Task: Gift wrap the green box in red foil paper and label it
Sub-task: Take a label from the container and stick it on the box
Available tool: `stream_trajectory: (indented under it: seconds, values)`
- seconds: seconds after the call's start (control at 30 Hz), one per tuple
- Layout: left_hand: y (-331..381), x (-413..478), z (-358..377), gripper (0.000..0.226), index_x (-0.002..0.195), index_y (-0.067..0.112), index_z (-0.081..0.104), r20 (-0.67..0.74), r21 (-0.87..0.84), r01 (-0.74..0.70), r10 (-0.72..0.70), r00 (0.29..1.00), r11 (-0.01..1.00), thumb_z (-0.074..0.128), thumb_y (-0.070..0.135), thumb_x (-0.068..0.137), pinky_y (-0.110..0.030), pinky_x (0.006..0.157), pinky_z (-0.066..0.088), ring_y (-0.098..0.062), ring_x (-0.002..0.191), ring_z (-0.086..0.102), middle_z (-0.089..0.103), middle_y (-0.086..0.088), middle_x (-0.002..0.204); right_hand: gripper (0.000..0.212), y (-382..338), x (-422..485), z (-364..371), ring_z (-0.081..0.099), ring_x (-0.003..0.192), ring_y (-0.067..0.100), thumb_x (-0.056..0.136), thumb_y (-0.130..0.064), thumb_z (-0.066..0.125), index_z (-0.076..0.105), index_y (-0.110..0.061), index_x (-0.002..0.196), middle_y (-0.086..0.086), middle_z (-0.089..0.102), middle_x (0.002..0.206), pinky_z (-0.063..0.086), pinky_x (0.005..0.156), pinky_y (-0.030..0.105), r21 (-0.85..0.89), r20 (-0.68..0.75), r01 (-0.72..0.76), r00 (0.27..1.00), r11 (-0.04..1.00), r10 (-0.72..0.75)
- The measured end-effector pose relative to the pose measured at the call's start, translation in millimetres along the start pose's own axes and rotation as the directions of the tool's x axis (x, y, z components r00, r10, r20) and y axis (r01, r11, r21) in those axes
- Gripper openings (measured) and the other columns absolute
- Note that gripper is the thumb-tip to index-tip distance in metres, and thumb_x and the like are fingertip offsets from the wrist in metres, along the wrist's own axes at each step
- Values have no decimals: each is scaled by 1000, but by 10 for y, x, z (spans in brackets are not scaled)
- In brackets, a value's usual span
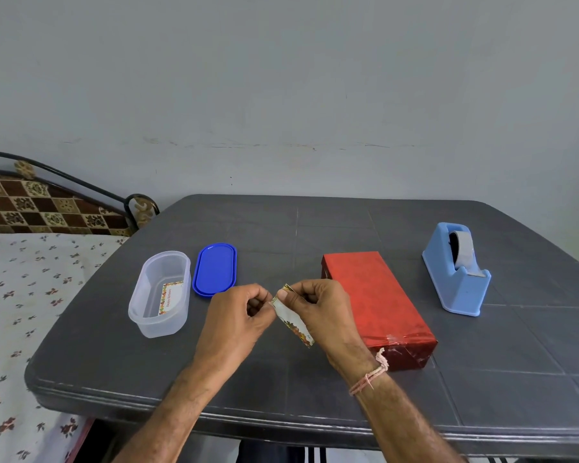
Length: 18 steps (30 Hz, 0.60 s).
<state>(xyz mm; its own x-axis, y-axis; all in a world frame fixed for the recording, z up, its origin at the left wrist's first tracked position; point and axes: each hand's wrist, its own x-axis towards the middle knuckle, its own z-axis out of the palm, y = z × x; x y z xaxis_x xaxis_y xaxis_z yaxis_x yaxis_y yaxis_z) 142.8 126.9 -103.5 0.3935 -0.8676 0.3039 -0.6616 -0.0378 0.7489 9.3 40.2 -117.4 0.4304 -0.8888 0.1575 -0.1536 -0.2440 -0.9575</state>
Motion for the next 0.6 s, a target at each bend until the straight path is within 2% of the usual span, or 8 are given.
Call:
stream_trajectory:
  seconds: [0.13,0.2,0.3,0.37,0.47,0.6]
  values:
    - [5,-12,-23,16,80,24,75,9,-42,2,-2,1000,999,70,14,90,-13,52,43,-4,57,58,65,14,61,20,-3,8,-3,65,61,15,89,-32,75,79,-19,74,5,74,67,54,60,37,-9,-7,4,1000,1000,-4]
    - [1,-14,-49,19,80,26,76,40,-90,32,-29,999,995,69,12,91,-14,53,43,-2,57,56,66,9,63,19,-6,10,-12,64,61,11,89,-32,76,80,-19,75,3,75,67,53,60,34,7,6,-2,1000,1000,2]
    - [3,-4,-91,22,83,23,79,121,-192,123,-101,987,974,65,10,93,-21,63,51,-7,66,64,73,2,72,18,-11,8,-22,64,61,11,91,-27,76,80,-16,76,3,76,68,50,59,30,83,40,-32,999,996,29]
    - [4,13,-123,20,88,16,80,196,-325,249,-192,961,912,63,7,96,-27,70,55,-15,74,68,77,-6,81,14,-18,13,-25,64,63,11,91,-22,75,79,-13,81,5,76,72,50,61,30,154,71,-53,997,987,43]
    - [-23,34,-168,14,94,7,79,304,-480,392,-271,913,785,66,8,96,-29,74,55,-16,77,67,77,-12,85,5,-40,16,-41,66,68,11,94,-13,73,76,-9,94,4,77,79,52,64,28,232,110,-53,994,971,28]
    - [-55,45,-202,14,99,1,77,382,-570,472,-292,877,672,68,10,94,-24,68,56,-14,73,66,74,-13,84,19,-65,-2,-70,61,67,14,96,-4,66,70,-15,112,3,69,83,51,58,25,277,189,10,980,961,-65]
